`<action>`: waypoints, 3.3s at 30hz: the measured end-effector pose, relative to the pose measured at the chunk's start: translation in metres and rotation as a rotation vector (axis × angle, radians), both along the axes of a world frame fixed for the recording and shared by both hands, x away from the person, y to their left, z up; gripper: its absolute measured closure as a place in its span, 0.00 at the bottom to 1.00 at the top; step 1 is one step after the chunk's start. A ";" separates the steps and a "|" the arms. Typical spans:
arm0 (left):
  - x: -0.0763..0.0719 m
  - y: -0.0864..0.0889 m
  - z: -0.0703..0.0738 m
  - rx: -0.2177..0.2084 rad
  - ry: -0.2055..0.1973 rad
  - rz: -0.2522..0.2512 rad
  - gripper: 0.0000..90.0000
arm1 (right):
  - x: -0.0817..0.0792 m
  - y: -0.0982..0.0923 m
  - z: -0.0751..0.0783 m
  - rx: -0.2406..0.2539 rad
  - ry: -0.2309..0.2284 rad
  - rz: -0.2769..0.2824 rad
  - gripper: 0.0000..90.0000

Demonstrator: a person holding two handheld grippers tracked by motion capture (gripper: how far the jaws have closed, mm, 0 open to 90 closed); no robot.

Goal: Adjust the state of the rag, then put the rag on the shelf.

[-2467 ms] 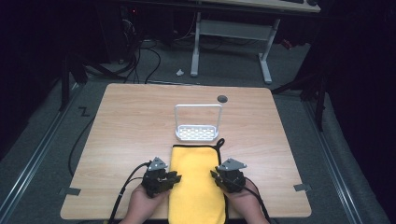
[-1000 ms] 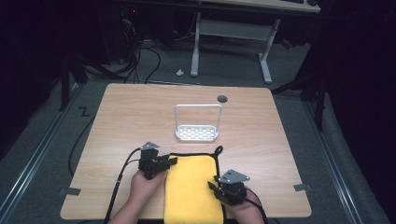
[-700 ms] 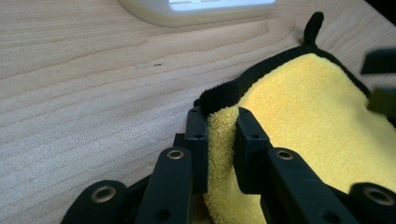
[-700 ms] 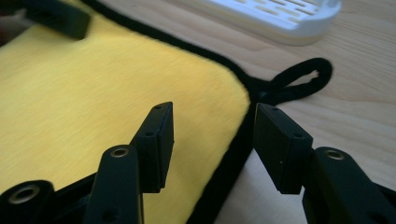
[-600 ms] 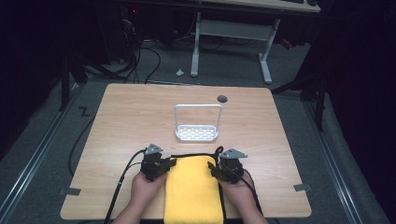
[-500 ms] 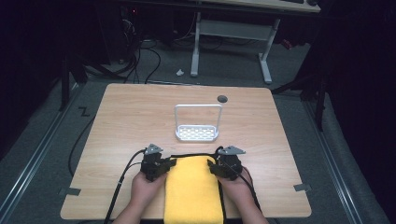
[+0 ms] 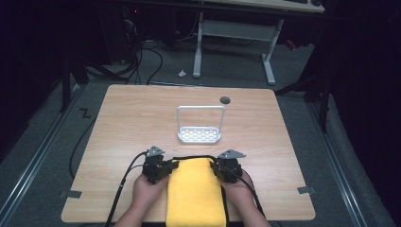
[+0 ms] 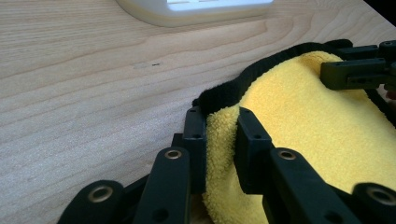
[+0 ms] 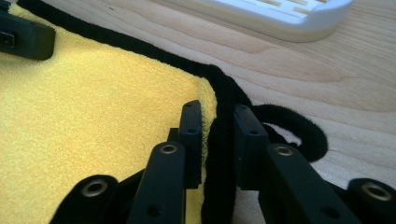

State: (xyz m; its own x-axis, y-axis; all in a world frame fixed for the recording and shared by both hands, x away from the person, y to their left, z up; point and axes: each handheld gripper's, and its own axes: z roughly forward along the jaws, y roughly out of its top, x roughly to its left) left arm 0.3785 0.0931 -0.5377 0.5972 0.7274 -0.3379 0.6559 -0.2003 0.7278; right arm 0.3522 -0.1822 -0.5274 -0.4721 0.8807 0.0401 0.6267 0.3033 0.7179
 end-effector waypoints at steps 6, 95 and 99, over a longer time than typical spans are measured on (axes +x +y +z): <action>0.001 0.001 0.000 -0.008 0.011 -0.004 0.84 | -0.006 0.003 0.002 -0.035 -0.037 0.005 0.88; 0.014 -0.005 0.217 -0.166 -0.566 0.072 0.93 | -0.006 -0.010 0.197 0.146 -0.615 -0.010 0.89; 0.024 -0.008 0.224 -0.168 -0.577 0.068 0.93 | 0.002 -0.012 0.205 0.151 -0.622 -0.019 0.89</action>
State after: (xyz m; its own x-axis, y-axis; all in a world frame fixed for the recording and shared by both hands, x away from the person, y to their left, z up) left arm 0.4029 0.0851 -0.3133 0.6723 0.7351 -0.0871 0.1529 -0.0227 0.9880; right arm 0.3543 -0.1944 -0.3222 -0.4310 0.8954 -0.1118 0.0831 0.1627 0.9832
